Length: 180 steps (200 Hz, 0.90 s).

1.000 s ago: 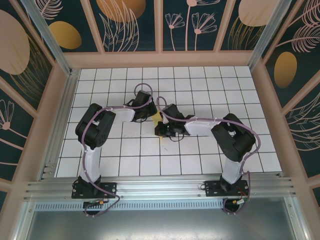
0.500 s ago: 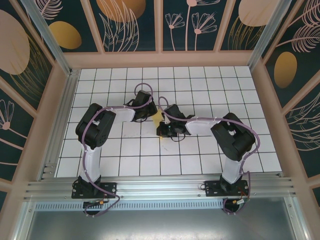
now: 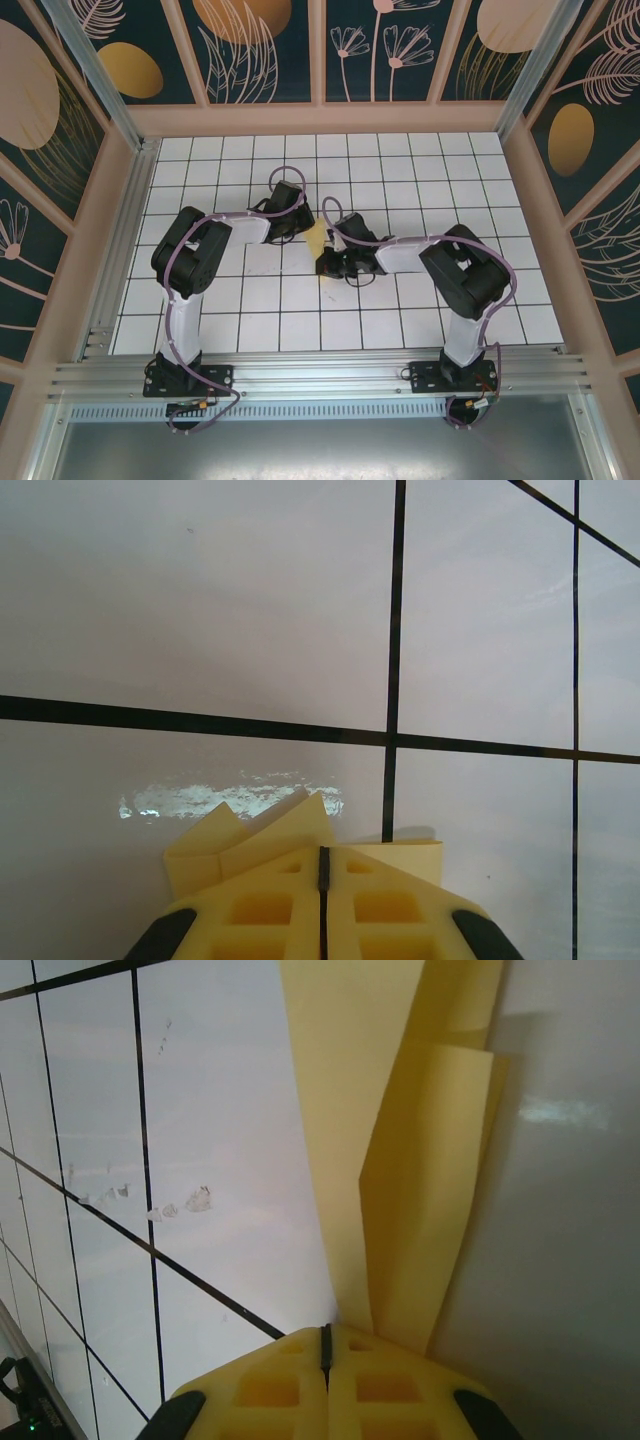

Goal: Fold a paper plane with a square sheet of paper (pick it up from the middle)
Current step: Fold the wing for the fifth time at the center of the table.

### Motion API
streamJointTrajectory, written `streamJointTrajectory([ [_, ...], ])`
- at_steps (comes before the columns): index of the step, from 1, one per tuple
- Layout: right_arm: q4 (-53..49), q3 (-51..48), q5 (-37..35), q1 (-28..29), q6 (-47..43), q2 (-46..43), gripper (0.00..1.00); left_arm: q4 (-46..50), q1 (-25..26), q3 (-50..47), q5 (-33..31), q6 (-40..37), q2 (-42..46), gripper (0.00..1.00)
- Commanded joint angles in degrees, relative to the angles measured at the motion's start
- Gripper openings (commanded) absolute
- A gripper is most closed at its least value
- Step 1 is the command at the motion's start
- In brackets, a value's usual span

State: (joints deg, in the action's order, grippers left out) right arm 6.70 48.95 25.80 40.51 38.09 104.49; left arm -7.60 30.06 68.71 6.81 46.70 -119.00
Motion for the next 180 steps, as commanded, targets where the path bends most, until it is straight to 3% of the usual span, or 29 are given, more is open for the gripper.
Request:
streamJointTrajectory([
  [1,-8.1,-6.0,3.0,0.2,0.3,-2.6,0.05,7.0,0.0,-1.9,-2.9,-1.3,-4.8,0.07],
  [42,-6.1,-3.4,1.9,-0.5,0.8,-9.8,0.06,6.5,0.0,-2.5,-2.7,-1.3,-4.3,0.07],
  [124,-6.0,13.2,-0.9,-1.4,0.3,6.3,0.05,6.6,0.0,-2.1,-2.5,-1.2,-4.6,0.07],
  [180,-5.1,9.1,0.1,-2.2,2.0,6.5,0.05,6.5,0.0,-2.0,-3.0,-1.3,-3.3,0.06],
])
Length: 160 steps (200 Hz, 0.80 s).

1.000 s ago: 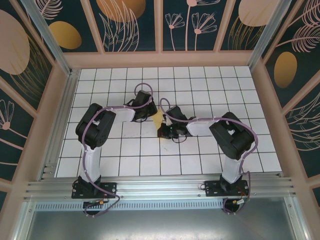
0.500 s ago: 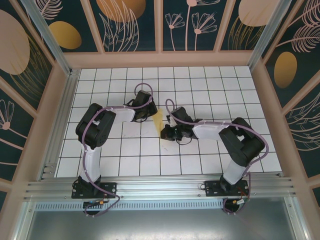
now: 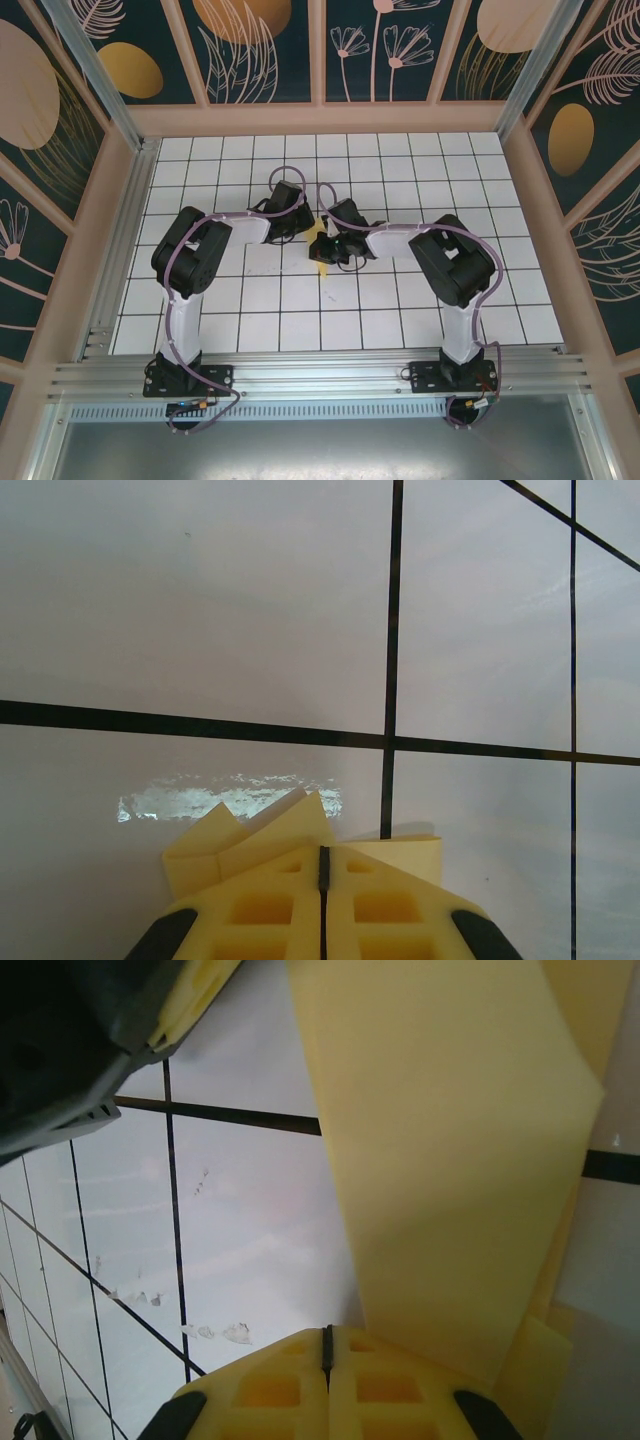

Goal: Fold a paper plane with a square sheet of paper (pick it up from the middle)
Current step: Fold the wing for the fifth time at the center of the table.

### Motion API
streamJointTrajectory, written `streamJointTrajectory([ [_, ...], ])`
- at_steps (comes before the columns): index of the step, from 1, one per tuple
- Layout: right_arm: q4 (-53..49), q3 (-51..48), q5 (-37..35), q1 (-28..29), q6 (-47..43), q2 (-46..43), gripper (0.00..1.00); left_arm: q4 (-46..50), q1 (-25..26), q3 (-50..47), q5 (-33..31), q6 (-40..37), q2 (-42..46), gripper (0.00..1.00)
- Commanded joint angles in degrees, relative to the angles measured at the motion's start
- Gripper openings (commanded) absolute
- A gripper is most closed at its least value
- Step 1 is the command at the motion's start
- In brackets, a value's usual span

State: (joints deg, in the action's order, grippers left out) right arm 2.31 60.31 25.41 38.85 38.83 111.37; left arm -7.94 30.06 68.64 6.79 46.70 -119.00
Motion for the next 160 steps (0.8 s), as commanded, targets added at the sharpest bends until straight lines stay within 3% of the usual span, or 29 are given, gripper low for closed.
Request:
streamJointTrajectory([
  [1,-0.7,-2.4,0.6,-0.5,1.2,-0.4,0.05,6.8,-0.1,-1.9,-3.0,-1.3,-3.2,0.07],
  [28,-0.4,-3.8,1.7,-1.2,2.4,1.6,0.04,2.7,-0.2,-3.6,-1.2,-1.0,1.0,0.08],
  [80,-0.5,-4.4,3.8,-1.9,2.9,4.2,0.03,-13.1,0.0,-12.0,12.5,1.7,10.3,0.13],
  [132,-0.6,-4.0,4.4,-1.9,2.3,5.0,0.03,-15.7,0.5,-17.0,12.9,1.0,12.2,0.17],
  [160,-1.0,-4.2,4.2,-1.9,2.0,4.9,0.03,-19.0,0.5,-20.2,6.9,0.4,16.2,0.18],
])
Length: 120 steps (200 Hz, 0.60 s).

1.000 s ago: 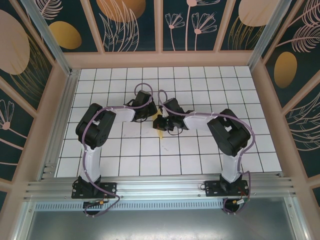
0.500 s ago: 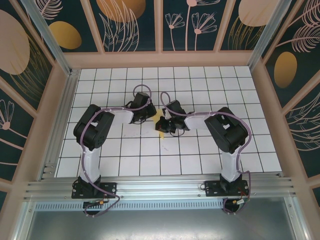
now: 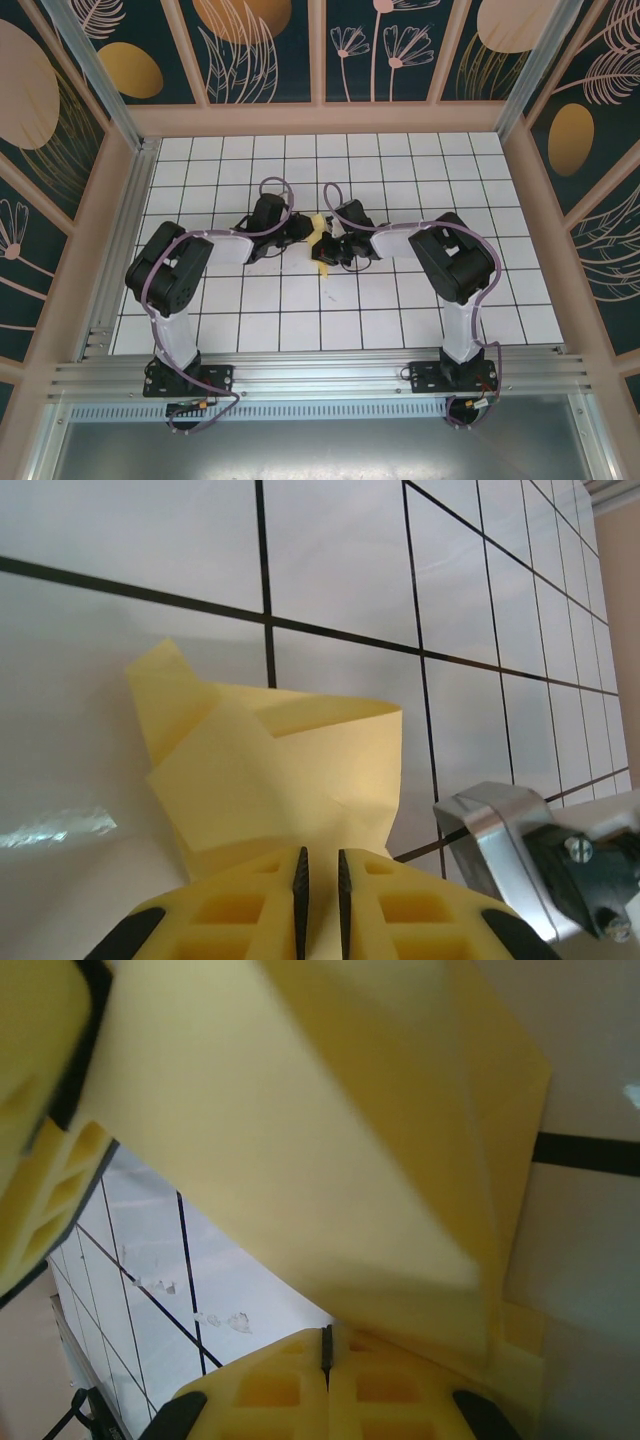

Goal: Fold a paper plane with a square sheet of paper (pick it up from the middle)
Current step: Fold the wing for the fifth time at the center of the table.

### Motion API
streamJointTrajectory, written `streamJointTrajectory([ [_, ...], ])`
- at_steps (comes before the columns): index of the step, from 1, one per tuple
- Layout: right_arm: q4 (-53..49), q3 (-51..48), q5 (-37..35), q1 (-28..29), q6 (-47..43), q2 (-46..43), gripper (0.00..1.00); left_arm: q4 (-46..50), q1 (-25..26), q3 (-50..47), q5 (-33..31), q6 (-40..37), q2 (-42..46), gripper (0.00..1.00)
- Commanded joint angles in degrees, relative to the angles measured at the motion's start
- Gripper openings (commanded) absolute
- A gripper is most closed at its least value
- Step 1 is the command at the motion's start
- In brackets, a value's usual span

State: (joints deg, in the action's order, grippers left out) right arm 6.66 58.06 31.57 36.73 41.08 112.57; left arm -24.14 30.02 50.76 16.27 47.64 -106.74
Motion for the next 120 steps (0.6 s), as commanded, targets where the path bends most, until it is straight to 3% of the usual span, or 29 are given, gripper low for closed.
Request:
streamJointTrajectory([
  [1,-5.3,-1.9,-1.9,0.3,-0.2,3.7,0.03,-2.9,0.6,-2.4,-2.9,-0.5,4.1,0.19],
  [35,-5.6,-2.0,-2.1,0.3,-0.3,3.8,0.03,-7.2,0.6,-6.4,-10.4,-0.1,10.1,0.2],
  [61,-5.3,-2.1,-1.9,0.2,-0.2,4.0,0.02,-10.1,0.8,-6.3,-4.0,0.7,8.9,0.15],
  [120,-4.3,-2.7,-1.2,0.0,0.2,4.0,0.0,-8.0,1.9,-4.5,2.2,1.6,-0.3,0.06],
])
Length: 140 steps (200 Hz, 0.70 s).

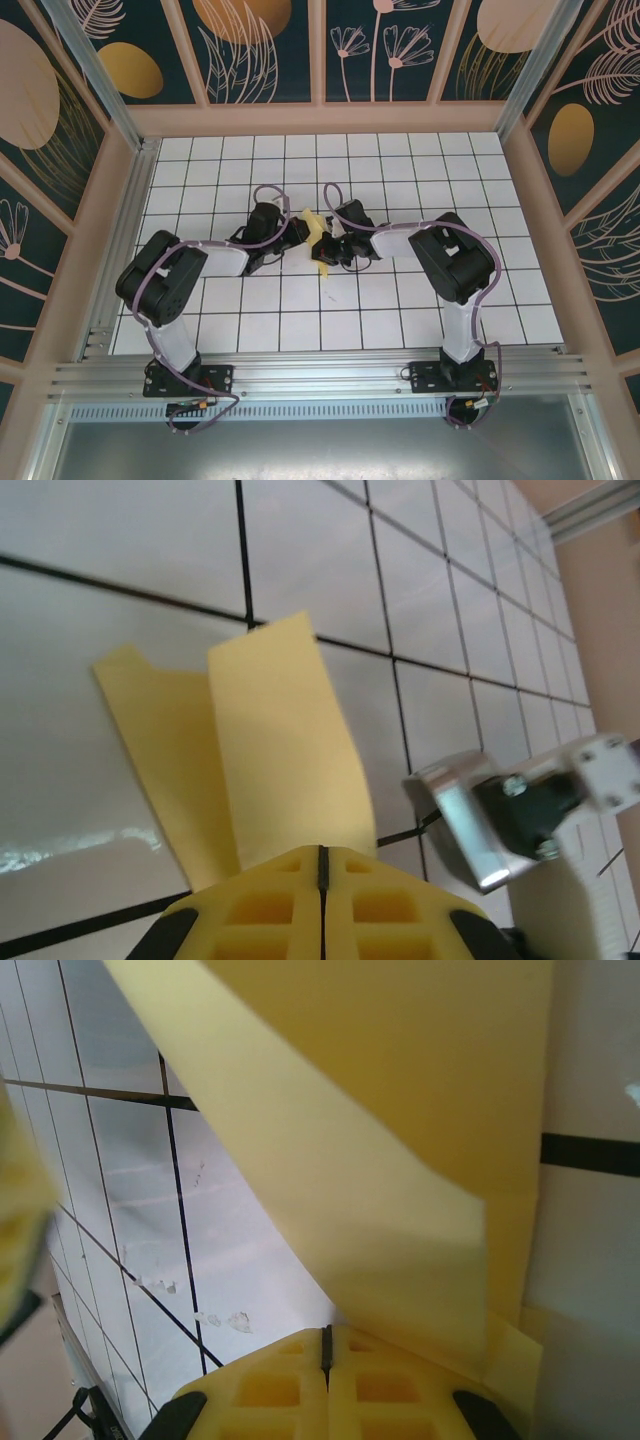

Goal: Fold a paper plane with a square sheet of paper (pick it up from the middle)
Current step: Fold the wing for the fifth time at the center of the table.

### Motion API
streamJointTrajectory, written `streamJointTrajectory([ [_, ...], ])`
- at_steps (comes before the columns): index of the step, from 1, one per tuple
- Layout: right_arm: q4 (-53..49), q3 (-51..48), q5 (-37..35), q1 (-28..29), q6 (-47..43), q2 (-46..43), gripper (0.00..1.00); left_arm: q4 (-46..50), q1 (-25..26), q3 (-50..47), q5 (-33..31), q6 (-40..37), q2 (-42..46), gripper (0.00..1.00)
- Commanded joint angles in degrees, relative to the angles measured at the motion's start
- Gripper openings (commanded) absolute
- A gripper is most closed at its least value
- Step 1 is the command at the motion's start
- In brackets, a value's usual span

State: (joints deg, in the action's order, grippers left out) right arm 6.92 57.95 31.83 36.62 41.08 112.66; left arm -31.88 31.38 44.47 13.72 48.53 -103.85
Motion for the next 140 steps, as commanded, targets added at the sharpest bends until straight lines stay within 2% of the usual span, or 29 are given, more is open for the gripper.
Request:
streamJointTrajectory([
  [1,-4.6,-2.6,-1.5,0.2,0.2,3.9,0.0,-0.2,0.5,1.9,5.0,0.6,-3.3,0.06],
  [35,-4.8,-2.5,-1.3,0.1,-0.1,3.9,0.0,1.7,0.7,4.0,6.8,0.2,-6.1,0.08],
  [88,-6.6,-2.5,-1.3,0.2,-0.9,4.3,0.0,11.9,0.7,9.9,0.4,0.2,-10.8,0.09],
  [140,-7.3,-3.6,-1.2,0.2,-1.2,4.7,0.0,13.0,-2.1,10.1,-2.3,-0.4,-12.7,0.09],
])
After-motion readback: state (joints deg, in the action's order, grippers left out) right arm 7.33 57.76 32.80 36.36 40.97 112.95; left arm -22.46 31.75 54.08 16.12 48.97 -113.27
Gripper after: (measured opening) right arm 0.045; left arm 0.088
